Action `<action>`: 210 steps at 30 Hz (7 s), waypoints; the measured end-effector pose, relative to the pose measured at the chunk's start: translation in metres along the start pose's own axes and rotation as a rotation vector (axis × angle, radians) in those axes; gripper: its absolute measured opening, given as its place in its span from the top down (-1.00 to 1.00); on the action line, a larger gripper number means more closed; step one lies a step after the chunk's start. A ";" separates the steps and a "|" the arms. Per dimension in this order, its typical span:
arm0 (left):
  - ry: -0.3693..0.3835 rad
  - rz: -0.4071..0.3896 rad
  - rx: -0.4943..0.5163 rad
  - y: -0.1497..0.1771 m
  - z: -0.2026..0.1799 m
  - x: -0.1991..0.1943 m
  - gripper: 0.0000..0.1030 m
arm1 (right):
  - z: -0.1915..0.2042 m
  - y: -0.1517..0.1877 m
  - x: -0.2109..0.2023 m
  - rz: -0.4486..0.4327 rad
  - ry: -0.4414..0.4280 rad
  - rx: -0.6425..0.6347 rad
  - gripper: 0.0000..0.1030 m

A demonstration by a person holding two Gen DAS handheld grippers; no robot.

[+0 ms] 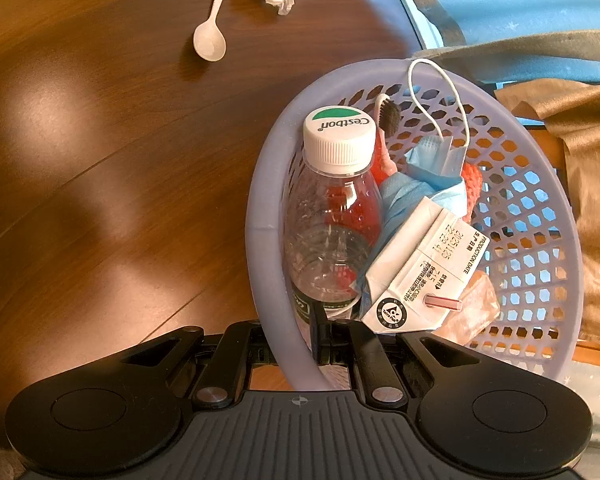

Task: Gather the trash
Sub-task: 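Move the left tool to the crumpled white tissue and close on it, then lift the tissue with the left tool and carry it over the basket, then open the left tool to drop the tissue into the basket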

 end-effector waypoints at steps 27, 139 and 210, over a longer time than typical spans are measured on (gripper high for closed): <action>-0.071 0.210 0.021 0.115 0.018 0.040 -0.28 | 0.000 -0.001 0.000 -0.001 -0.001 -0.002 0.89; -0.029 0.236 0.043 0.101 -0.005 0.079 0.48 | -0.005 0.004 0.000 -0.012 -0.020 0.012 0.89; 0.021 0.075 0.180 0.024 -0.020 0.024 0.29 | -0.006 0.004 -0.002 -0.028 -0.022 0.033 0.89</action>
Point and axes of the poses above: each gripper's, at about its wrist camera, not at the fingertips, and x roughly the way its jaws point, z to its left, y to its underside, the point moved 9 cm from there along x, roughly the way its jaws point, and after that the axes turned 15 degrees about -y, right-handed, at the moved point
